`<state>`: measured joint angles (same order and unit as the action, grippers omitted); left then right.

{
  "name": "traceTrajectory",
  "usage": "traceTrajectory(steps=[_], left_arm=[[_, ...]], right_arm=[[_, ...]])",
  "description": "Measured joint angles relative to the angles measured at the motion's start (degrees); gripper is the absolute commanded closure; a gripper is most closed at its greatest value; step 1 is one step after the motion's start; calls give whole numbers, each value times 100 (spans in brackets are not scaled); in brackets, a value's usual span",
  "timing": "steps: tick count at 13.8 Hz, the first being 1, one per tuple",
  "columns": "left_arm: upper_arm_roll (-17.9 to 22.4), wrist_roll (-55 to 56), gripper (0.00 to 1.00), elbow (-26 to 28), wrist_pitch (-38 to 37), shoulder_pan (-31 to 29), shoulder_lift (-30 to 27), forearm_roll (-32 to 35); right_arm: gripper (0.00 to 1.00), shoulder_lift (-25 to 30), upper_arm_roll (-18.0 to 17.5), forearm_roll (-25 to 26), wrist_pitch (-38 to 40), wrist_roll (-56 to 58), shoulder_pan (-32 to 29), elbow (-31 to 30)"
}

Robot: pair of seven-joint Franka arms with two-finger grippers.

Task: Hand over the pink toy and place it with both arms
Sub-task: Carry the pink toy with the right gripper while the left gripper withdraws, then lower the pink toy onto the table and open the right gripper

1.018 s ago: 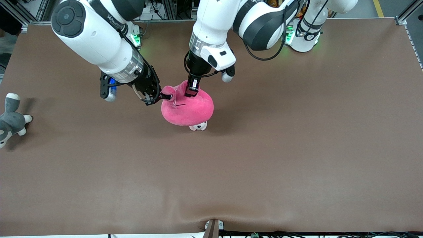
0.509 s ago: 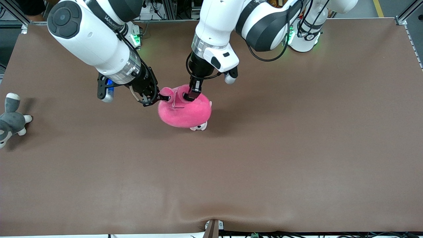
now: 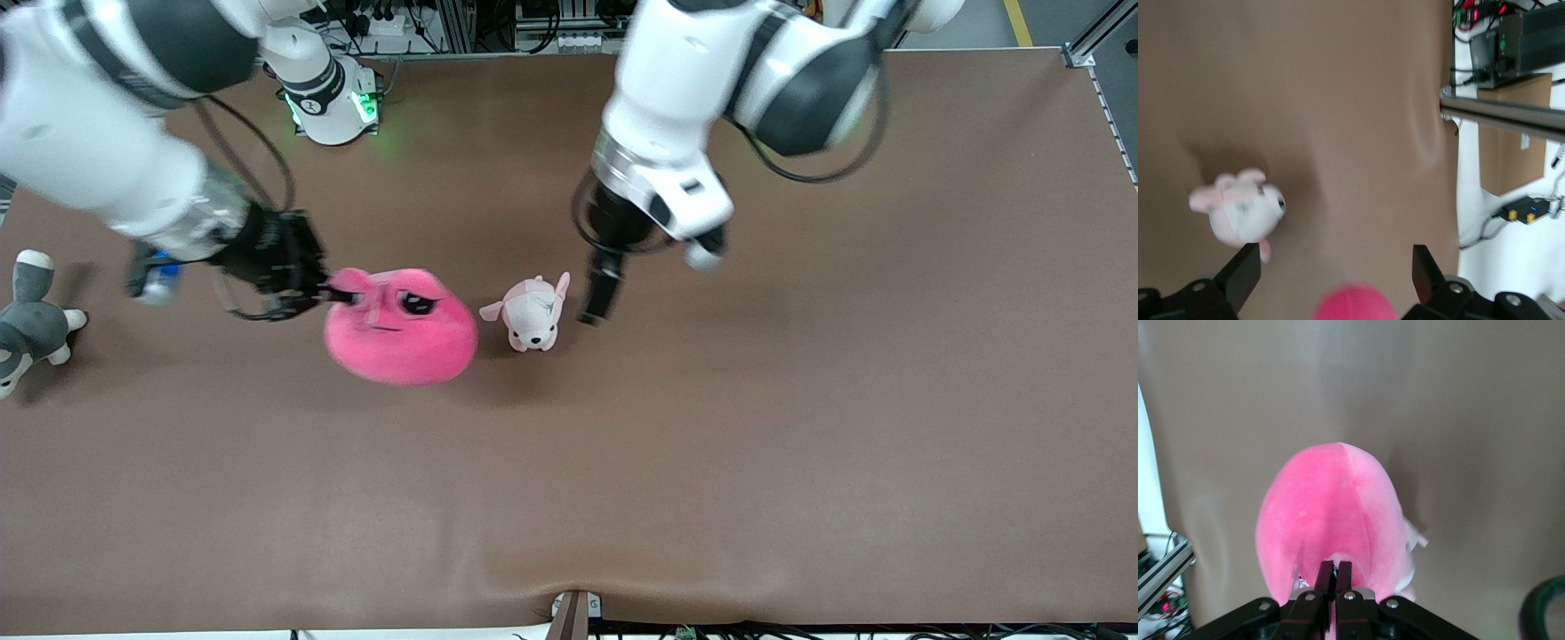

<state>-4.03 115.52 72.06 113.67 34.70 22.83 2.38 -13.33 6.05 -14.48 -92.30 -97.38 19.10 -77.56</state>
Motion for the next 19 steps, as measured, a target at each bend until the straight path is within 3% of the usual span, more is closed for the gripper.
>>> traceTrajectory(steps=[4, 9, 13, 16, 19], left_arm=[[21, -1920, 0, -3, -755, -929, -132, -7], [11, -4564, 0, 5, -1218, -2168, -503, -105], [12, -6476, 0, 31, -1871, -2708, -745, -147], [45, -8325, 0, 401, -2198, -3124, -1161, -147], [215, -9740, 0, 787, -2684, -3179, -1593, -147]], right_arm=[[100, -146, 28, -255, 211, 1476, -1276, -119], [100, -1179, 32, -851, 157, 3633, -2646, -355], [100, -1842, 26, -1232, -154, 3782, -2968, -362], [100, -1964, 26, -1357, -162, 3769, -3104, -372], [100, -1969, 26, -1359, -142, 3773, -3316, -526]])
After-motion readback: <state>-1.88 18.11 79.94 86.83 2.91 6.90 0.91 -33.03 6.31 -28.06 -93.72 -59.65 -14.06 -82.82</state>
